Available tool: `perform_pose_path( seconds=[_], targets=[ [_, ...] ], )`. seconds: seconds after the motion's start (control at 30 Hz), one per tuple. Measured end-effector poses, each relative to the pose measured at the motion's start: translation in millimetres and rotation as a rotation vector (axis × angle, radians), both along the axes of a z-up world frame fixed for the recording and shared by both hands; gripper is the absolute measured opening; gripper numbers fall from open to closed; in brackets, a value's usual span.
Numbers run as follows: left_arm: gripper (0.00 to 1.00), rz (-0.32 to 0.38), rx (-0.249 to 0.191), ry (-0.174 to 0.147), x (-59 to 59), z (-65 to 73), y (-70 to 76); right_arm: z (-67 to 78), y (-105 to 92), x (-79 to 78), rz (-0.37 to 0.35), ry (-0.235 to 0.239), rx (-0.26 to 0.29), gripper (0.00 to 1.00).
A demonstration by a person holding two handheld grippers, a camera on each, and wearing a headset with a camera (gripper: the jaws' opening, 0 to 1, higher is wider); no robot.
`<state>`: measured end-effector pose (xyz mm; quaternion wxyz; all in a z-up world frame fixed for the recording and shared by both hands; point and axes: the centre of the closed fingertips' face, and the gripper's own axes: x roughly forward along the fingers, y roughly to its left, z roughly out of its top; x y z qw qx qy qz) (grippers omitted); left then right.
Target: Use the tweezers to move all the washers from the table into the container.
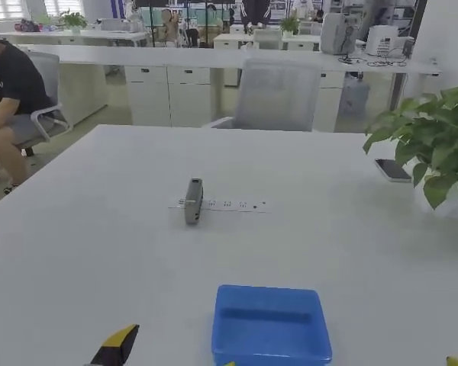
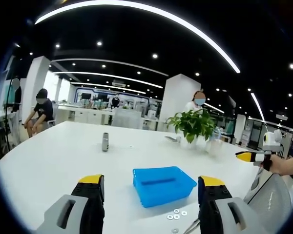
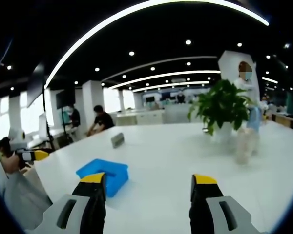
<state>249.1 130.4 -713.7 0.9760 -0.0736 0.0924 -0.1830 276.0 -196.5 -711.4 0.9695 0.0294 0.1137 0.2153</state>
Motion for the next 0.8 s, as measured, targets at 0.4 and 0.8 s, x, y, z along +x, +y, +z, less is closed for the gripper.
perform_pose_path(
  seconds=[0.4, 0.8],
  targets=[
    [0.79, -0.004, -0.014, 0.013, -0.4, -1.8, 0.3, -0.8, -8.9, 1.8, -0.037, 0.006, 0.021, 0.69],
    [0.74, -0.055, 0.014, -0.004, -3.2, 2.9, -9.0, -3.4, -2.4, 0.9, -0.017, 0.025, 0.004, 0.71]
  ],
)
